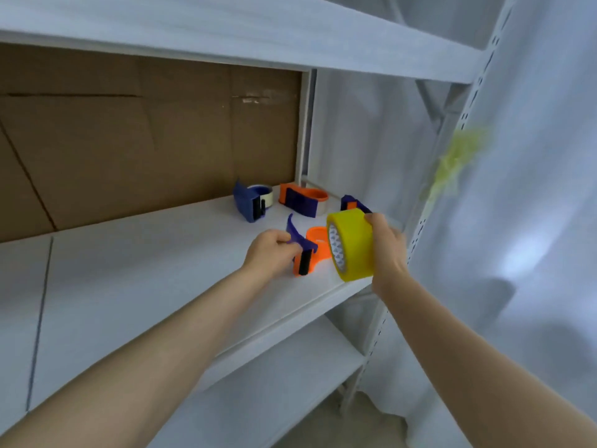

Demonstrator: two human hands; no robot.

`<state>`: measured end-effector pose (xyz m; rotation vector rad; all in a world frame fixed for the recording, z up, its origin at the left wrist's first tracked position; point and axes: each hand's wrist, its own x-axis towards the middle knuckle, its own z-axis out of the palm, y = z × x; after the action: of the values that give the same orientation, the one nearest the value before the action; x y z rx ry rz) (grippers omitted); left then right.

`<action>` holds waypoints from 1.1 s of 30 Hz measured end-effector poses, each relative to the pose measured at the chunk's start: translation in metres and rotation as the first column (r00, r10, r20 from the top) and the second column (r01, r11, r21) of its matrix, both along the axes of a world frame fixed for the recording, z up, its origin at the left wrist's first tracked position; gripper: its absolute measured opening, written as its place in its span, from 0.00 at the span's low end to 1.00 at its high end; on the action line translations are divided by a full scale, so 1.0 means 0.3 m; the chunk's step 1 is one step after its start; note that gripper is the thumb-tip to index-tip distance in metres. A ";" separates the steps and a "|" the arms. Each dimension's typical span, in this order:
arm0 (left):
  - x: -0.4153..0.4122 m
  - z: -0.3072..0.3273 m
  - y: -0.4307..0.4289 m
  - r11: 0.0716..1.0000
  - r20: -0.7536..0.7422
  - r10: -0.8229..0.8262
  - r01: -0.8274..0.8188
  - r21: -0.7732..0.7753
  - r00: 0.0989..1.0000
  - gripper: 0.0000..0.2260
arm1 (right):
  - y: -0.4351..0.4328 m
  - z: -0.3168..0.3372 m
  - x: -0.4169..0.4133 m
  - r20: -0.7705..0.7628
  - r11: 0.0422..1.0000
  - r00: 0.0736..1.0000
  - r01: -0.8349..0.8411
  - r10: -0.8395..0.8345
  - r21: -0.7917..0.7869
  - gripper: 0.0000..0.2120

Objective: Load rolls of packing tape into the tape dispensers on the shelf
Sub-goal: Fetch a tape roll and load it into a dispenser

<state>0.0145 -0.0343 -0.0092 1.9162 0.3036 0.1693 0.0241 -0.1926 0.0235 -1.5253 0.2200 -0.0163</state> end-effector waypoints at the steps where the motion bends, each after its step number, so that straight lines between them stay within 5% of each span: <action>1: 0.054 -0.007 -0.012 0.998 -0.048 -0.011 0.014 0.056 0.999 0.07 | -0.018 0.005 0.042 0.042 0.996 0.999 -0.017 0.021 -0.083 0.06; 4: 0.207 -0.033 -0.023 0.972 -0.190 0.009 0.036 0.232 0.982 0.22 | -0.052 -0.002 0.173 0.156 0.937 0.972 -0.115 0.175 -0.330 0.04; 10: 0.375 -0.095 -0.006 0.975 -0.270 -0.028 0.085 0.204 0.963 0.04 | -0.051 -0.069 0.406 0.144 0.659 0.861 -0.255 0.488 -0.707 0.16; 13: 0.437 -0.094 0.000 0.980 -0.260 -0.008 0.059 0.189 0.966 0.03 | -0.048 -0.097 0.513 0.075 0.523 0.806 -0.307 0.587 -0.795 0.18; 15: 0.481 -0.099 -0.008 0.979 -0.247 0.021 0.030 0.199 0.969 0.12 | -0.053 -0.110 0.577 0.039 0.435 0.757 -0.332 0.652 -0.837 0.19; 17: 0.516 -0.106 -0.021 0.974 -0.233 0.107 -0.055 0.220 0.967 0.18 | -0.067 -0.127 0.638 0.007 0.314 0.680 -0.329 0.733 -0.891 0.19; 20: 0.548 -0.117 -0.051 0.959 -0.180 0.210 -0.167 0.227 0.961 0.12 | -0.095 -0.141 0.719 -0.027 0.166 0.514 -0.326 0.857 -0.931 0.21; 24: 0.546 -0.116 -0.111 0.919 -0.168 0.376 -0.344 0.193 0.911 0.17 | -0.127 -0.172 0.776 -0.060 0.024 0.313 -0.257 0.948 -0.966 0.22; 28: 0.516 -0.128 -0.164 0.711 -0.207 0.625 -0.439 0.549 0.753 0.23 | -0.149 -0.222 0.806 -0.080 -0.049 0.148 -0.205 0.986 -0.977 0.22; 30: 0.494 -0.134 -0.195 0.679 -0.229 0.689 -0.502 0.535 0.688 0.24 | -0.166 -0.252 0.813 -0.065 -0.043 0.096 -0.214 0.993 -0.976 0.22; 33: 0.481 -0.140 -0.218 0.706 -0.166 0.672 -0.557 0.437 0.722 0.21 | -0.183 -0.287 0.806 0.004 0.016 0.055 -0.219 0.998 -0.976 0.22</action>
<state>0.1589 -0.0996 -0.0512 2.1299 1.2309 0.3937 0.2660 -0.2477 -0.0625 -2.2122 -1.8033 0.1116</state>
